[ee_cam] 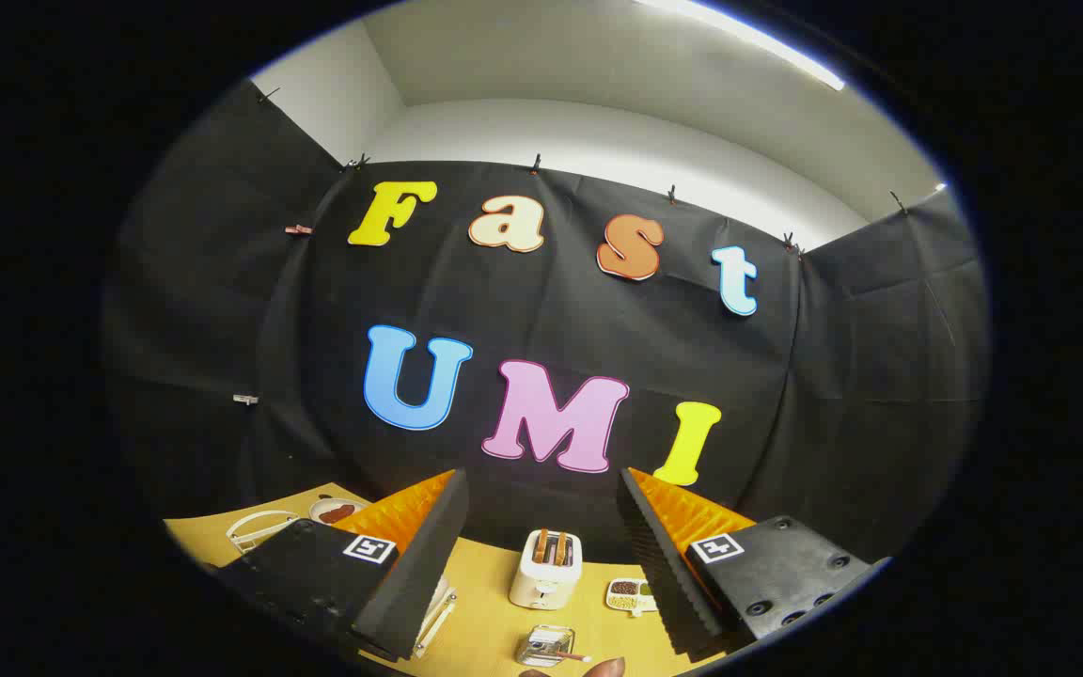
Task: Take the plate from the dish rack, then take the spoon from the basket and place it into the plate.
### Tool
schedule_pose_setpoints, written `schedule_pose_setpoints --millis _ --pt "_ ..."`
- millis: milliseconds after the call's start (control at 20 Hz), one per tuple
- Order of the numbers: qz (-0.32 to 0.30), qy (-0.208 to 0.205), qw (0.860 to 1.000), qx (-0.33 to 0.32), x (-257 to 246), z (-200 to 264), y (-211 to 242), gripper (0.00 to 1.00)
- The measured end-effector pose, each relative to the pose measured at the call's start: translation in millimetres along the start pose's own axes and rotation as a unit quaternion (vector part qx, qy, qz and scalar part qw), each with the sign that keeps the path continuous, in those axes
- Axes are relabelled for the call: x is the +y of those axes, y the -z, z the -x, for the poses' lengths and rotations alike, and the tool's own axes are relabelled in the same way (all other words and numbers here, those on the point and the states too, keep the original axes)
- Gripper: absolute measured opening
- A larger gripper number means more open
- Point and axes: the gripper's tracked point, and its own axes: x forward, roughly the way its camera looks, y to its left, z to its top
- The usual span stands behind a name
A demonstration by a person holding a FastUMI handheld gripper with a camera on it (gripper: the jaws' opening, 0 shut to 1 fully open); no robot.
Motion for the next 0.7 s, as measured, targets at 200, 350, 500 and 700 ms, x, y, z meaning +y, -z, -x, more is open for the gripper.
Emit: schedule_pose_setpoints --millis 200,350,500,700 --pt "-0.005 -0.008 1.000 0.009 17.8 -4.9 6.4 0.98" --pt "-0.013 -0.008 1.000 0.017 22.8 -8.6 9.6 0.98" --pt "-0.015 -0.010 0.999 0.026 25.9 -11.4 13.8 0.98" --pt "-0.017 -0.014 0.999 0.036 32.6 -15.7 17.9 0.98"
